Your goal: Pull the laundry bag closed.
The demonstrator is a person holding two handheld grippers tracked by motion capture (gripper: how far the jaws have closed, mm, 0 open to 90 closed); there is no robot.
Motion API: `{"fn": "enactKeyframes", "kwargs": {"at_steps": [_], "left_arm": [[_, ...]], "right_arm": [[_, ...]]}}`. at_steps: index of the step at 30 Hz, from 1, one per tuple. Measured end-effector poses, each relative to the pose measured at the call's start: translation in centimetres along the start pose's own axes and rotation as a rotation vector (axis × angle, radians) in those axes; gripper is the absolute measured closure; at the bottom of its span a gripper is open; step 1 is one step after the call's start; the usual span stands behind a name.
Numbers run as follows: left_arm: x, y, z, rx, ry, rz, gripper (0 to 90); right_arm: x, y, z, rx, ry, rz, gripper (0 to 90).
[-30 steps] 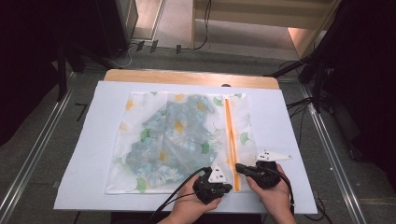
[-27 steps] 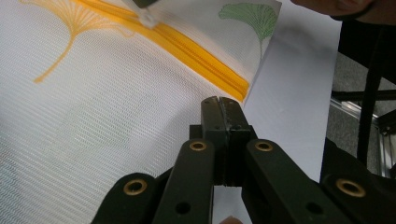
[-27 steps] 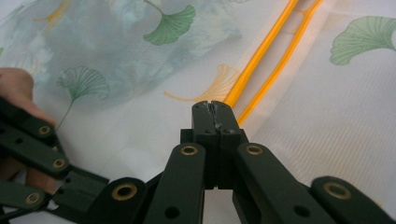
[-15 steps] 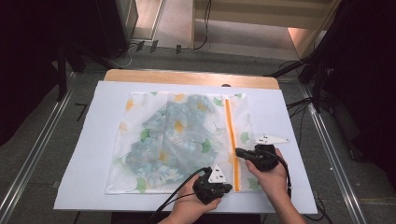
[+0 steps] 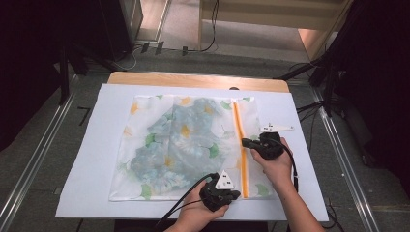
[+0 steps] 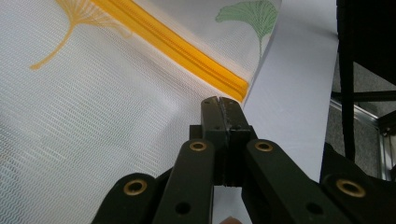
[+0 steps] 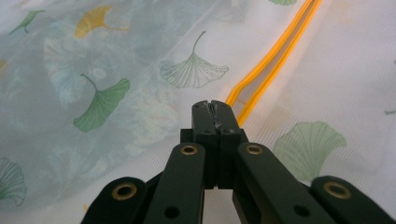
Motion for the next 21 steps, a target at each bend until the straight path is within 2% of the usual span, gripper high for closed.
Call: {"fn": "enactKeyframes", "kwargs": {"at_steps": [7,9,11,15,18,21], "left_arm": [[0.1,0.0,0.0,-0.003,0.011,-0.013,90.0],[0.0,0.0,0.0,-0.002,0.005,-0.014,90.0],[0.1,0.0,0.0,-0.001,0.004,-0.016,90.0],[0.2,0.0,0.0,0.002,0.017,-0.024,90.0],[0.2,0.0,0.0,0.0,0.022,-0.025,90.0],[0.1,0.0,-0.1,-0.001,0.015,-0.016,90.0]], "right_arm": [[-0.9,-1.1,1.2,0.002,-0.005,-0.001,90.0],[-1.2,-1.4,1.6,-0.006,0.001,-0.016,90.0],[-1.9,-1.4,2.2,-0.033,-0.022,-0.019,90.0],[-3.1,-1.2,3.1,-0.06,-0.061,0.009,90.0],[-3.1,-1.3,3.0,-0.043,-0.049,0.01,90.0],[-2.5,-1.4,2.3,-0.02,-0.062,0.046,90.0]]}}
Point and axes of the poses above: each handheld gripper's, and its own axes: y roughly backward along the jaws, z roughly out of its top, x roughly to its left, the point moved 2 cm from there along -y, roughly forward along the jaws, and after that the axes turned 9 degrees about z, right-handed, at the moved point
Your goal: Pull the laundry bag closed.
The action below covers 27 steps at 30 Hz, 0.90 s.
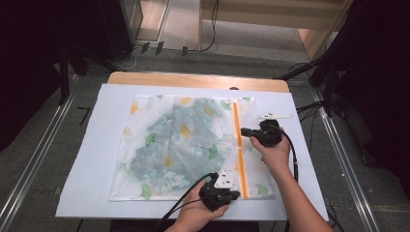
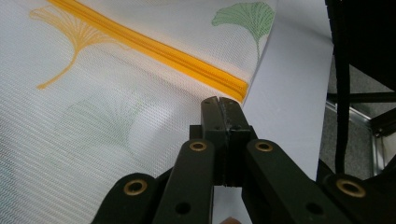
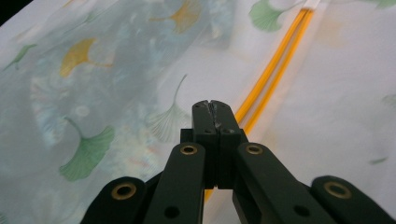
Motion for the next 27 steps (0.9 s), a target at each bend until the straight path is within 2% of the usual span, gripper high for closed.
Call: {"fn": "enactKeyframes", "kwargs": {"at_steps": [3,6,9,12,13,15,16,17,18,19,21,22,25,27], "left_arm": [[0.1,0.0,0.0,0.001,0.01,-0.011,90.0],[0.2,0.0,0.0,0.0,0.014,-0.016,90.0],[0.1,0.0,0.0,0.001,0.013,-0.014,90.0],[0.1,0.0,0.0,0.001,0.011,-0.012,90.0],[0.1,0.0,0.0,0.0,0.013,-0.013,90.0],[0.1,0.0,0.0,0.0,0.013,-0.013,90.0],[0.1,0.0,0.0,0.001,0.013,-0.013,90.0],[0.1,0.0,0.0,0.0,0.013,-0.013,90.0],[0.1,0.0,0.0,0.0,0.012,-0.013,90.0],[0.1,0.0,0.0,0.0,0.012,-0.012,90.0],[0.1,0.0,0.0,0.0,0.012,-0.012,90.0],[0.1,0.0,0.0,0.0,0.012,-0.012,90.0],[0.1,0.0,0.0,0.001,0.012,-0.013,90.0],[0.1,-0.1,0.0,-0.001,0.015,-0.016,90.0]], "right_arm": [[0.3,-0.3,-1.0,0.027,-0.006,0.023,90.0],[0.5,-0.7,-1.7,0.058,0.031,0.018,78.0],[0.5,-1.0,-2.5,0.08,0.035,0.039,70.9],[0.8,-1.6,-3.4,0.124,0.108,0.007,63.1],[0.9,-1.8,-3.7,0.123,0.135,-0.002,60.9],[1.2,-1.9,-4.0,0.117,0.175,-0.028,60.9],[1.3,-1.9,-4.1,0.123,0.192,-0.049,63.7],[1.4,-2.0,-4.2,0.12,0.21,-0.063,67.4],[1.5,-1.9,-4.3,0.122,0.234,-0.09,74.8],[1.6,-1.8,-4.3,0.124,0.226,-0.099,81.5],[1.5,-1.5,-4.3,0.125,0.208,-0.099,84.7],[1.4,-1.5,-4.2,0.12,0.203,-0.09,84.8],[1.0,-1.4,-4.0,0.111,0.128,-0.065,84.9],[0.7,-1.3,-4.0,0.104,0.095,-0.048,85.0]]}}
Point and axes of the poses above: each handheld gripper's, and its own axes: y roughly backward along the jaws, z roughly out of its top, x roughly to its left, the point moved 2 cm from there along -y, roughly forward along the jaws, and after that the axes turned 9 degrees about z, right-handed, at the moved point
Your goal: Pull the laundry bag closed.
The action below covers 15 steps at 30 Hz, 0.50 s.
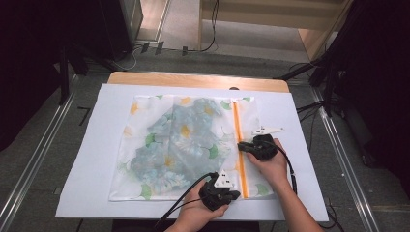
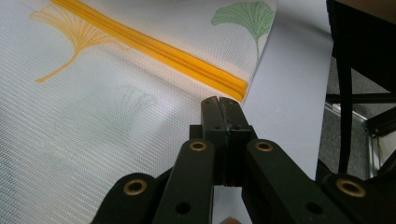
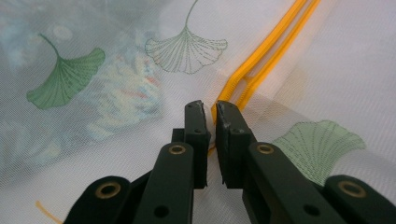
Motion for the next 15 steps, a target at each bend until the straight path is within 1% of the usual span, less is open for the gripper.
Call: {"fn": "enactKeyframes", "kwargs": {"at_steps": [1,2,3,4,6,7,10,11,13,15], "left_arm": [[0.03,0.02,0.0,0.003,-0.004,0.0,90.0],[-0.01,0.0,0.0,0.0,0.0,-0.001,90.0],[0.01,0.0,0.01,0.001,0.0,-0.001,90.0],[0.04,0.01,0.01,0.004,-0.002,-0.002,90.0],[0.04,0.02,0.0,0.004,-0.002,-0.002,90.0],[0.01,0.0,0.01,0.001,0.0,0.0,90.0],[-0.05,0.01,0.01,0.004,-0.004,0.004,90.0],[0.03,-0.01,0.01,0.004,0.002,0.0,90.0],[0.22,-0.02,0.03,0.012,0.018,-0.013,90.0],[0.23,-0.02,0.03,0.013,0.018,-0.013,90.0]], "right_arm": [[-0.17,0.1,-0.02,-0.015,-0.018,0.007,90.0],[-0.29,0.27,0.01,-0.033,-0.032,0.015,90.0],[-0.5,0.45,0.08,-0.047,-0.059,0.029,90.0],[-0.54,0.53,0.11,-0.054,-0.069,0.037,90.0],[-0.41,0.41,0.11,-0.038,-0.045,0.019,90.0],[-0.37,0.34,0.12,-0.04,-0.04,0.016,90.0],[-0.31,0.37,0.31,-0.052,-0.061,0.014,90.0],[-0.35,0.4,0.43,-0.059,-0.061,0.016,90.0],[-0.48,0.46,0.67,-0.06,-0.054,-0.002,90.0],[-0.66,0.4,0.93,-0.056,-0.053,-0.004,90.0]]}}
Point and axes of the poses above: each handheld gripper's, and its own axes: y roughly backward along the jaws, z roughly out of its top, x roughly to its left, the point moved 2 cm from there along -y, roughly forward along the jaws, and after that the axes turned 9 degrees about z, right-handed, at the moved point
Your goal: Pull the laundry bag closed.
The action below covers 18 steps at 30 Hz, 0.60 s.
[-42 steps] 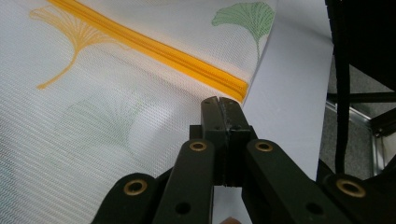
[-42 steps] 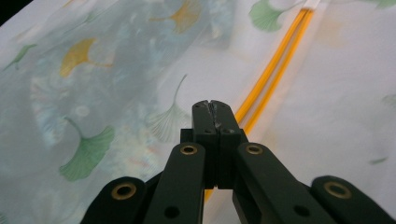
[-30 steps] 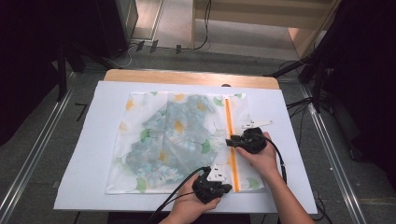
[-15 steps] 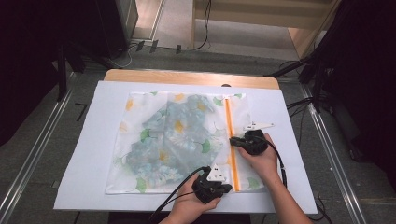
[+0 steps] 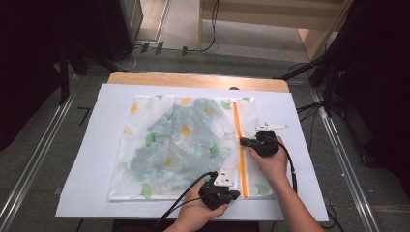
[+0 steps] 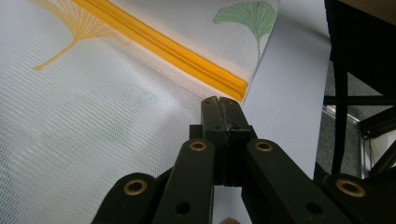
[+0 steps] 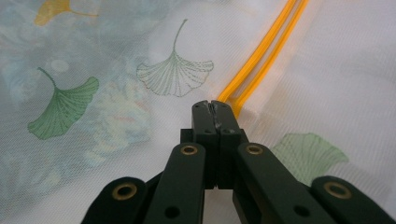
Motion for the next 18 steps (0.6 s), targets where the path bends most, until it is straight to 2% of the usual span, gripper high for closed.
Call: {"fn": "enactKeyframes", "kwargs": {"at_steps": [3,9,13,18], "left_arm": [[-0.1,0.0,0.0,-0.002,-0.007,0.006,90.0],[-0.1,0.0,0.0,0.006,-0.01,0.006,90.0],[-0.1,0.0,0.0,0.005,-0.011,0.007,90.0],[-0.1,0.0,0.0,-0.001,-0.008,0.006,90.0]], "right_arm": [[-0.3,-0.3,0.4,0.01,0.002,0.0,90.0],[-1.2,-1.0,1.5,-0.004,-0.014,0.0,90.0],[-1.7,-1.3,2.9,-0.003,-0.002,-0.02,90.0],[-2.8,-2.0,4.6,-0.001,-0.011,-0.037,90.0]]}}
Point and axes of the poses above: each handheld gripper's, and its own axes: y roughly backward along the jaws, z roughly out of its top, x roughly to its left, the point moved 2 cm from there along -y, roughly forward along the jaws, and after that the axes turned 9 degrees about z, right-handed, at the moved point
